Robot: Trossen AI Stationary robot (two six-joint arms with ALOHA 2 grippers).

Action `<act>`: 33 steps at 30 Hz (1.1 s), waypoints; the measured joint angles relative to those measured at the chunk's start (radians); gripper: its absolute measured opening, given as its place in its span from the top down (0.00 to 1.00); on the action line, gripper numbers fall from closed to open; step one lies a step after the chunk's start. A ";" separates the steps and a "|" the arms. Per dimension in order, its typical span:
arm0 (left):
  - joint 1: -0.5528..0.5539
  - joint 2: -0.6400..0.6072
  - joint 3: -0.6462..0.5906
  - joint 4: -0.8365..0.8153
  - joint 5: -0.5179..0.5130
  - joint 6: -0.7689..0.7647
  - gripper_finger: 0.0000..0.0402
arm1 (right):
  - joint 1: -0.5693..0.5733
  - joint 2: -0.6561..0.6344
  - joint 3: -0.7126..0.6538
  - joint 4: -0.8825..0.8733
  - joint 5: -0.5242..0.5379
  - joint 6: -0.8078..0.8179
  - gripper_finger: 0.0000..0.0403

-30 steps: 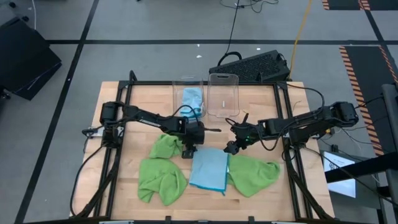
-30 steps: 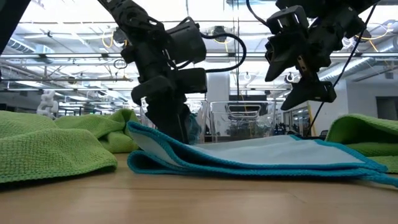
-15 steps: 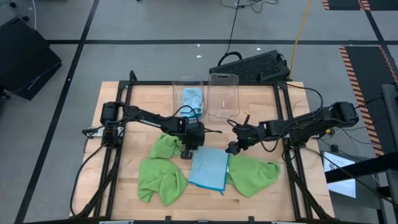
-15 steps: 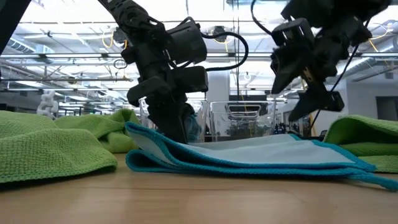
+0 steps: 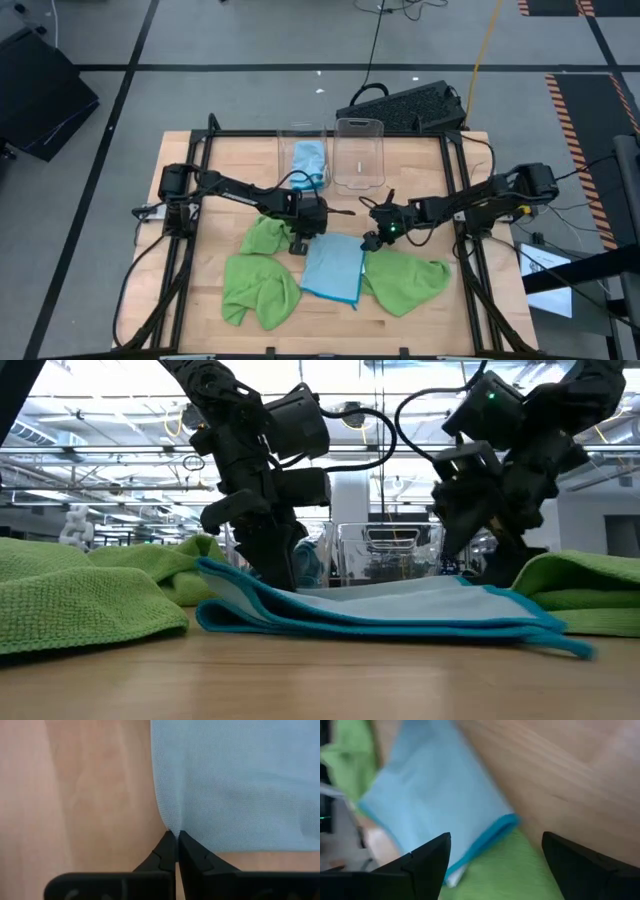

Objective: Fold microfiber towels
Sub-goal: Fold the blue microfiber towel

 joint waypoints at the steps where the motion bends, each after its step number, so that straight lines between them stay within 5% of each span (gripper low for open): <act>1: 0.000 -0.002 0.000 -0.004 -0.004 0.002 0.99 | -0.003 0.017 0.002 0.013 -0.001 0.000 0.22; 10: 0.001 -0.016 -0.001 -0.027 -0.010 -0.001 0.99 | -0.077 0.039 -0.003 0.089 -0.052 -0.046 0.25; 22: 0.005 -0.018 0.000 -0.028 -0.021 -0.017 0.97 | -0.107 0.134 -0.003 0.249 -0.095 -0.064 0.42; 33: 0.005 -0.019 0.002 -0.032 -0.025 -0.042 0.96 | -0.106 0.159 -0.001 0.266 -0.083 -0.033 0.77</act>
